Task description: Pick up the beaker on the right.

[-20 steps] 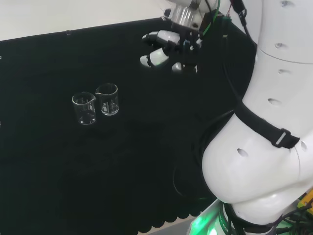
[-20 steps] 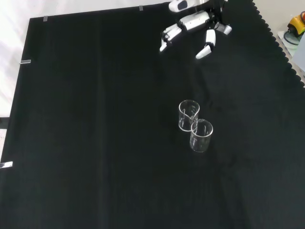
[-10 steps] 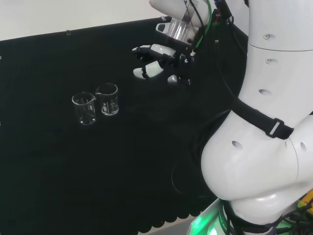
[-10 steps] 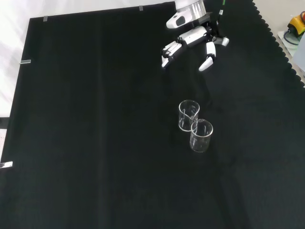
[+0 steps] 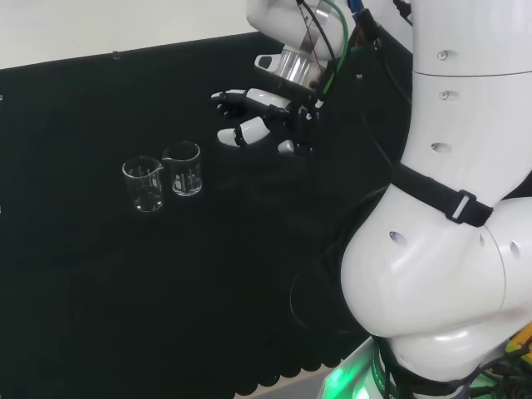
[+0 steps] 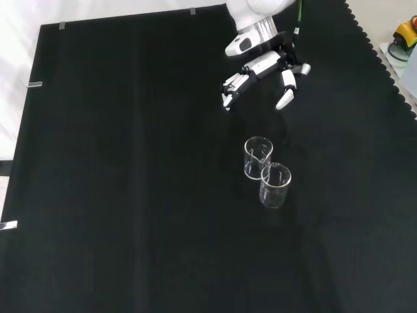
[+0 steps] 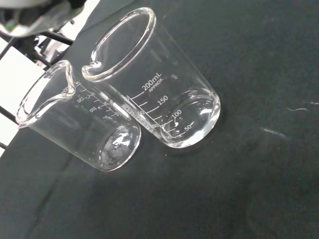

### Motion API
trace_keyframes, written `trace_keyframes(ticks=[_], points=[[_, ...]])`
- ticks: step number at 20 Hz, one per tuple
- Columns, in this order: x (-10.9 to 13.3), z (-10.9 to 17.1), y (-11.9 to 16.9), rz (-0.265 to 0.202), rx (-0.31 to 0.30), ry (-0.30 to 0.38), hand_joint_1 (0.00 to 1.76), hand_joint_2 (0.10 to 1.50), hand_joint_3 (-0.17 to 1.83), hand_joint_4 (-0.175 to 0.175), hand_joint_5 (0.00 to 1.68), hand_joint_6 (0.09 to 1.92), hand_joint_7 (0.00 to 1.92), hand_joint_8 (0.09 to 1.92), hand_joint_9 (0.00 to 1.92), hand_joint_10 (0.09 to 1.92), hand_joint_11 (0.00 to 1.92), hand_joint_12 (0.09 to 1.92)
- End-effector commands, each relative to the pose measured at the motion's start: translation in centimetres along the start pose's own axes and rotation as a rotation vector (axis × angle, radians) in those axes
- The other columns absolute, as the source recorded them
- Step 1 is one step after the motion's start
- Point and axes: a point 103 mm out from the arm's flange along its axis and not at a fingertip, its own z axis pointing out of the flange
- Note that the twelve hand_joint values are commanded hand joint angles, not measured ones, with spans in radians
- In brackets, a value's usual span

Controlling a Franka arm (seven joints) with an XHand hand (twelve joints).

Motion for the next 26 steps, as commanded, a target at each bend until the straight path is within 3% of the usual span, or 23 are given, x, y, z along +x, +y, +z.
trace_keyframes(ticks=[1, 9, 18, 26], points=[[-0.2, 1.0, 1.1, -0.048, 0.013, 0.037, 0.76, 0.41, 1.01, -0.068, 0.30, 0.09, 0.25, 0.65, 0.34, 0.67, 0.00, 1.25], [-0.8, 2.3, 2.7, -0.124, 0.039, 0.103, 0.78, 0.39, 1.02, -0.068, 0.33, 0.09, 0.28, 0.65, 0.38, 0.66, 0.00, 1.29], [-1.2, 4.0, 3.5, -0.169, 0.052, 0.161, 0.73, 0.36, 1.00, -0.066, 0.33, 0.09, 0.29, 0.65, 0.39, 0.65, 0.00, 1.30], [-0.9, 5.0, 3.9, -0.195, 0.054, 0.158, 0.78, 0.33, 0.97, -0.071, 0.32, 0.09, 0.28, 0.65, 0.38, 0.64, 0.00, 1.30]])
